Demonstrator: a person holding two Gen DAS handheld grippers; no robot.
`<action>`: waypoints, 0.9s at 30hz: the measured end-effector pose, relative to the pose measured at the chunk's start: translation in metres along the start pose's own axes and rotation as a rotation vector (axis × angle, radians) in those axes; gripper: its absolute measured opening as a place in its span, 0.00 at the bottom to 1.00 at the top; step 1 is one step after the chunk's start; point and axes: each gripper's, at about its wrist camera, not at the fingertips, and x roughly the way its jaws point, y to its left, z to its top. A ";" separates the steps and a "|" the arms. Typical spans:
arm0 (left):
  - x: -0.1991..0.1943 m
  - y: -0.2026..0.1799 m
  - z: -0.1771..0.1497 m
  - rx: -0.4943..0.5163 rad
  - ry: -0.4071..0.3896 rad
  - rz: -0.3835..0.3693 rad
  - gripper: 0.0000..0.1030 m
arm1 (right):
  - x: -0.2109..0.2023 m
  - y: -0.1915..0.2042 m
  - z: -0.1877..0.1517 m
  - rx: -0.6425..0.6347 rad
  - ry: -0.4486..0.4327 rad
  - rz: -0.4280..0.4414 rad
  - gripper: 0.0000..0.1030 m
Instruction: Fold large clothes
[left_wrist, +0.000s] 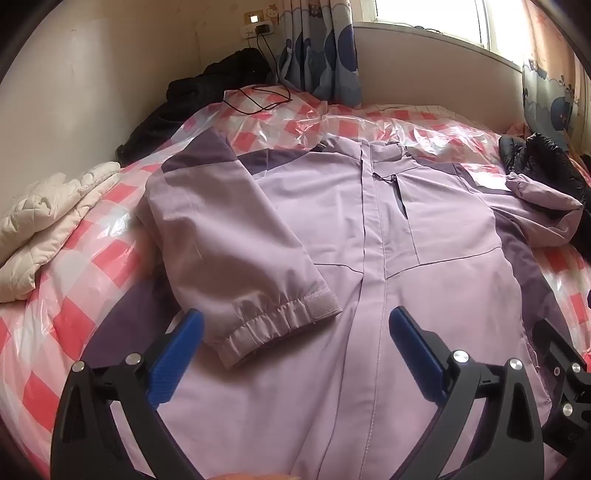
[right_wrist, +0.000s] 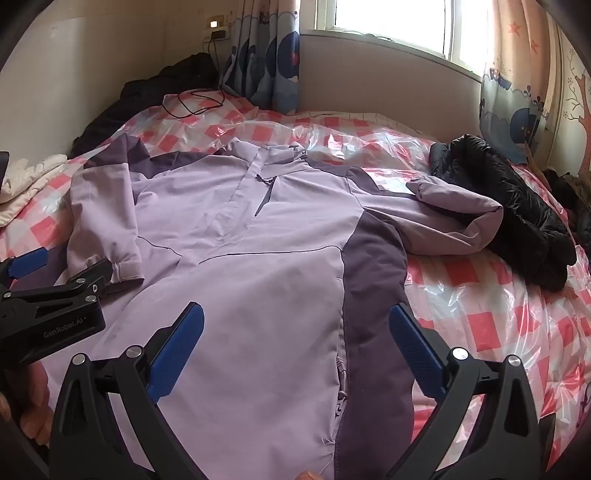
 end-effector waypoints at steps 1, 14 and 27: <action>0.000 0.000 0.000 0.003 -0.001 0.001 0.93 | 0.000 0.000 0.000 -0.002 -0.004 -0.003 0.94; 0.003 -0.001 -0.003 0.017 0.006 0.012 0.93 | -0.001 0.001 -0.001 -0.004 0.002 -0.009 0.94; 0.010 -0.004 -0.010 0.028 0.025 0.000 0.93 | 0.004 -0.004 -0.002 0.014 0.017 -0.020 0.94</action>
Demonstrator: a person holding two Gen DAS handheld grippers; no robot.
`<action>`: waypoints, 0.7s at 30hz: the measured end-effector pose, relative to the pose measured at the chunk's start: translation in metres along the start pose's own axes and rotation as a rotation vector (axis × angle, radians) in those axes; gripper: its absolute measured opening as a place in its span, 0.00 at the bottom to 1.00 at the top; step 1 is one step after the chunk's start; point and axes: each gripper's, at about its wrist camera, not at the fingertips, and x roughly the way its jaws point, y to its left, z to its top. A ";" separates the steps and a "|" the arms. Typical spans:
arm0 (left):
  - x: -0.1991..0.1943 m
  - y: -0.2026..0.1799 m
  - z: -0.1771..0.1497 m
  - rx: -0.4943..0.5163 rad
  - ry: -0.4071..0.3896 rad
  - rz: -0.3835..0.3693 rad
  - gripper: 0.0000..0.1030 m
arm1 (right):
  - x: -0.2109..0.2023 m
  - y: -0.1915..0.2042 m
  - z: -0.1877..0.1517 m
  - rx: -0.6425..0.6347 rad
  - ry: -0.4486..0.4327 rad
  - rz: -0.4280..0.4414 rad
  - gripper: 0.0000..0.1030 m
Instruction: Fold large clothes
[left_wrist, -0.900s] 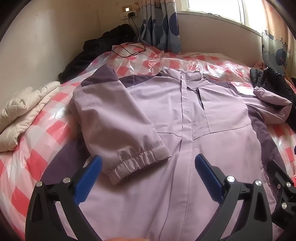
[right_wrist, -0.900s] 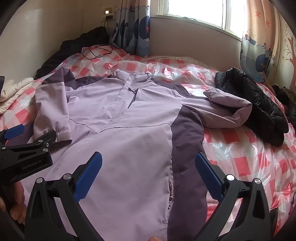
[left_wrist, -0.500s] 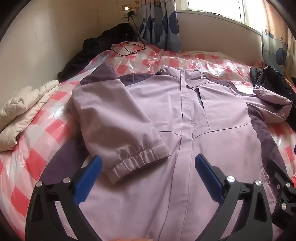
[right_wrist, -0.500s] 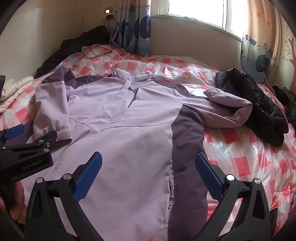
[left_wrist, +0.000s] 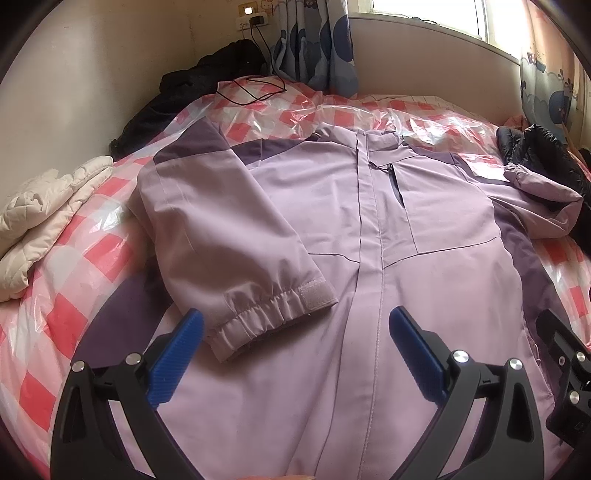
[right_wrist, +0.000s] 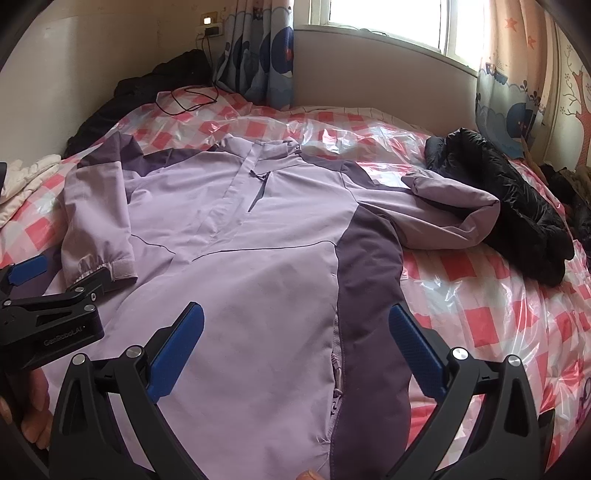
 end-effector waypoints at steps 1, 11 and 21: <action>0.001 0.001 0.003 -0.001 0.003 -0.002 0.93 | 0.001 -0.001 0.000 0.005 0.005 -0.003 0.94; 0.001 -0.003 -0.003 -0.005 0.030 -0.016 0.93 | 0.006 -0.006 0.000 0.022 0.028 -0.014 0.94; 0.006 -0.006 0.000 0.029 0.033 -0.036 0.93 | 0.007 -0.007 0.000 0.023 0.031 -0.012 0.94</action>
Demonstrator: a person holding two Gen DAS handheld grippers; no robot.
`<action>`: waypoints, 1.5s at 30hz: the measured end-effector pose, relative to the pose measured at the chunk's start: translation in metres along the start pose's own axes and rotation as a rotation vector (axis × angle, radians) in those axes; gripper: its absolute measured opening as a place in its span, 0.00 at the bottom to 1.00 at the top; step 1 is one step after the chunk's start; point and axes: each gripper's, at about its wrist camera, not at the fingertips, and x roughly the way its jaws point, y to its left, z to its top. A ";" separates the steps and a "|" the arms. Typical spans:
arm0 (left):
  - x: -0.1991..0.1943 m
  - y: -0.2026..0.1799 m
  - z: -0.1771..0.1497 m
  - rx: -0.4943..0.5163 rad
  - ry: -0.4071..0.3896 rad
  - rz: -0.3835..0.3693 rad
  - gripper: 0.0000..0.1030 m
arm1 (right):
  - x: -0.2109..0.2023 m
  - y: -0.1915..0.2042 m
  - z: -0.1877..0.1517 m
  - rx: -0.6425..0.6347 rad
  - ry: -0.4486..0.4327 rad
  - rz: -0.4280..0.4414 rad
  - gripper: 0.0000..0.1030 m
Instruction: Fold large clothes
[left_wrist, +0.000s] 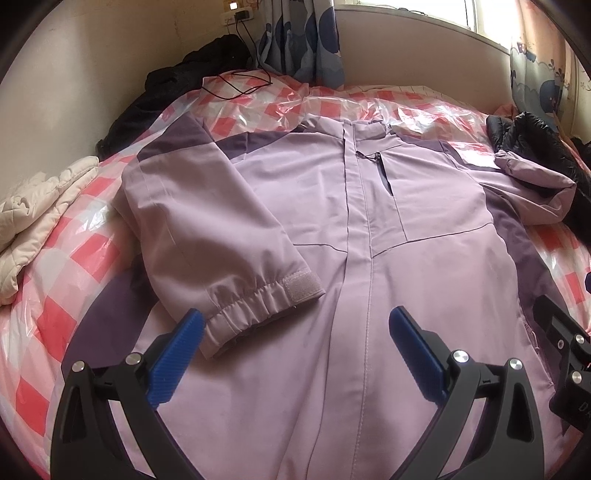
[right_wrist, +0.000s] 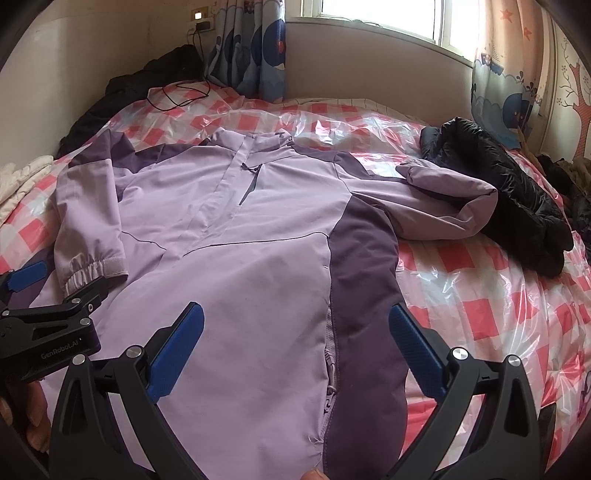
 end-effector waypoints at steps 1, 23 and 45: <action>0.000 0.000 0.000 -0.006 0.003 -0.004 0.93 | 0.000 0.000 0.000 0.000 0.000 0.000 0.94; 0.001 -0.010 0.003 0.008 0.013 -0.024 0.93 | 0.003 -0.009 -0.005 0.008 0.006 0.000 0.94; -0.001 -0.019 0.005 0.023 0.015 -0.024 0.93 | 0.006 -0.013 -0.008 0.014 0.020 0.009 0.94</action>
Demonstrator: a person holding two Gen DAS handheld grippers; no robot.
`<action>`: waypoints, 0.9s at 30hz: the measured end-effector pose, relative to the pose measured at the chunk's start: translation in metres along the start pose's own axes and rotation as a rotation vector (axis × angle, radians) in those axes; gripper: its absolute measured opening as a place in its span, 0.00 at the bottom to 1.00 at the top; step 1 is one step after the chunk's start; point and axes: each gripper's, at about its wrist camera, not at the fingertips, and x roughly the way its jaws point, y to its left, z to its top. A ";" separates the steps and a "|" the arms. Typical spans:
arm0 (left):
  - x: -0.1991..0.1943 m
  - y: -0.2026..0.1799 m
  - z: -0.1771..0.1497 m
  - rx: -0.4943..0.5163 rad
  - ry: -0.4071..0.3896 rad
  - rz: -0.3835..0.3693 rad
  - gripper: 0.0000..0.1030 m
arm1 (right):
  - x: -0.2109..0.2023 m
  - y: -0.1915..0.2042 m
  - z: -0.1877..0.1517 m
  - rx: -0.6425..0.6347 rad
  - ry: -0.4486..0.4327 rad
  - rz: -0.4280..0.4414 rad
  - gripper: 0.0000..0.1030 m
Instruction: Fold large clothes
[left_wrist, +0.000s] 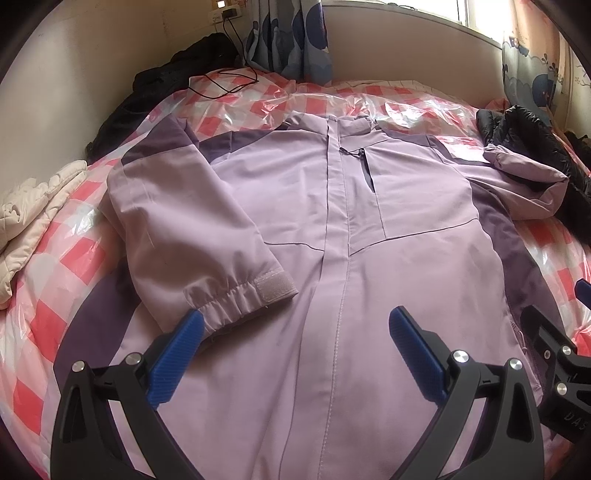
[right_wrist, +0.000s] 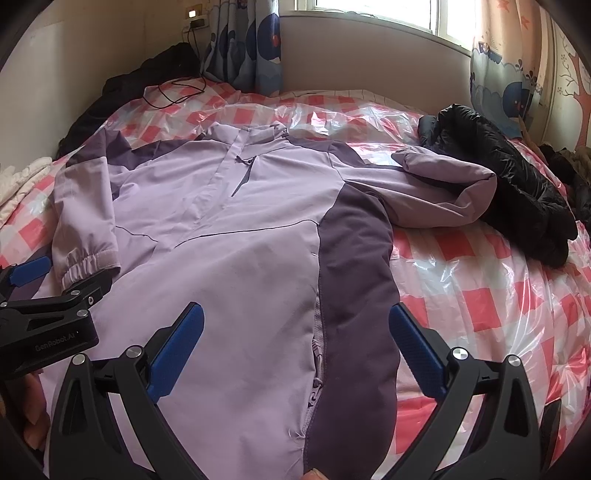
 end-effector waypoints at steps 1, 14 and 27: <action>0.000 -0.001 0.000 0.000 0.001 -0.001 0.93 | 0.000 -0.001 -0.001 0.001 0.000 0.001 0.94; 0.000 -0.001 0.009 -0.036 0.049 -0.078 0.93 | 0.004 -0.014 -0.004 -0.030 -0.010 0.025 0.94; 0.014 0.003 0.009 -0.074 0.091 -0.092 0.93 | 0.082 -0.067 0.105 -0.541 -0.060 -0.410 0.94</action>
